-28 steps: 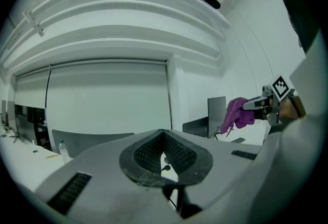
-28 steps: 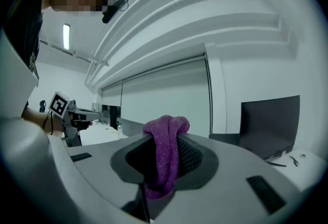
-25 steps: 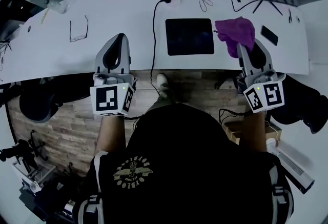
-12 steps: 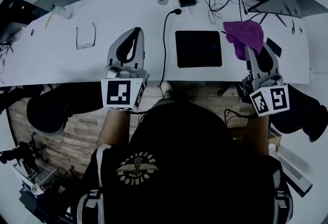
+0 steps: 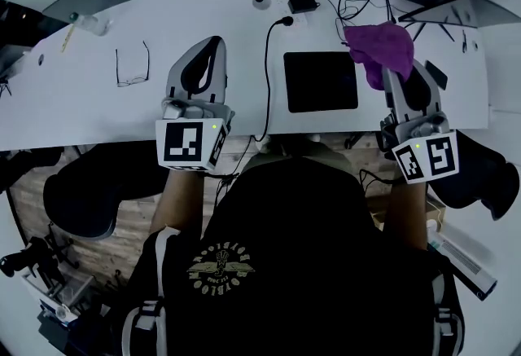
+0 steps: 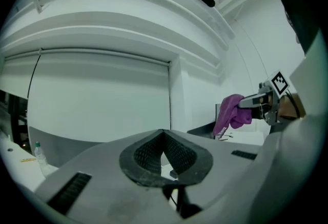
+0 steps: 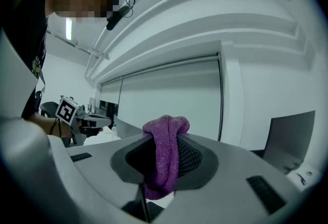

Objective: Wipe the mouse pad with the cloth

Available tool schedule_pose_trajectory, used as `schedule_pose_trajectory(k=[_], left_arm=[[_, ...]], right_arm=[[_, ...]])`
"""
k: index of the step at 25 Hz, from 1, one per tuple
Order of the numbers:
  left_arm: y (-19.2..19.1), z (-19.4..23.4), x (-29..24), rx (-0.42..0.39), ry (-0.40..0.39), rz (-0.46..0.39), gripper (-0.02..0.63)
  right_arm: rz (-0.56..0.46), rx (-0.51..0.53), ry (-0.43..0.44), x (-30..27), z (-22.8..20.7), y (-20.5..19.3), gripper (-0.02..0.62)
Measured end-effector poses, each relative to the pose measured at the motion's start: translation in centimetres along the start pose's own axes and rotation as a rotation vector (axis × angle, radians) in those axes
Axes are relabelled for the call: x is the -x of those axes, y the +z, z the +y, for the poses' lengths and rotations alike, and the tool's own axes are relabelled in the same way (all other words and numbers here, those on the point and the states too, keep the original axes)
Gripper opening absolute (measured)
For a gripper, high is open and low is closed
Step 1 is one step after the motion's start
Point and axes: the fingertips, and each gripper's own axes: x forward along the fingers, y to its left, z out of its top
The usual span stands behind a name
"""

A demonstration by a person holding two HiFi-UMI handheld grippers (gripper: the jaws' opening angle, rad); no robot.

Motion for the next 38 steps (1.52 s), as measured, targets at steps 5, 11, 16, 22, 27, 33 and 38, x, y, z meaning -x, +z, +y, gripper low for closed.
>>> schedule_pose_trajectory(k=[5, 11, 16, 22, 27, 33, 38], left_arm=[[-1.2, 0.1, -0.1, -0.001, -0.005, 0.019, 0.002], [-2.0, 0.2, 0.4, -0.012, 0.023, 0.045, 0.002], [-2.7, -0.5, 0.3, -0.013, 0.034, 0.072, 0.002], [-5.1, 0.8, -0.7, 0.0, 0.043, 0.104, 0.002], [-7.3, -1.4, -1.6, -0.05, -0.019, 0.153, 0.002], [-9.4, -2.7, -3.4, -0.034, -0.02, 0.178, 0.002], [-11.6, -3.3, -4.2, -0.035, -0.026, 0.231, 0.002]], right_arm=[[0.008, -0.016, 0.022, -1.0, 1.1, -1.0, 0.091], [0.013, -0.072, 0.072, -2.7, 1.8, -3.0, 0.091], [0.015, -0.107, 0.11, -3.6, 2.1, -4.7, 0.091], [0.04, -0.136, 0.13, -5.8, 3.0, -7.5, 0.091], [0.081, -0.179, 0.146, -6.6, 3.4, -10.8, 0.091], [0.151, -0.2, 0.186, -7.9, 4.5, -15.2, 0.091], [0.201, -0.234, 0.218, -9.0, 5.1, -19.0, 0.091]])
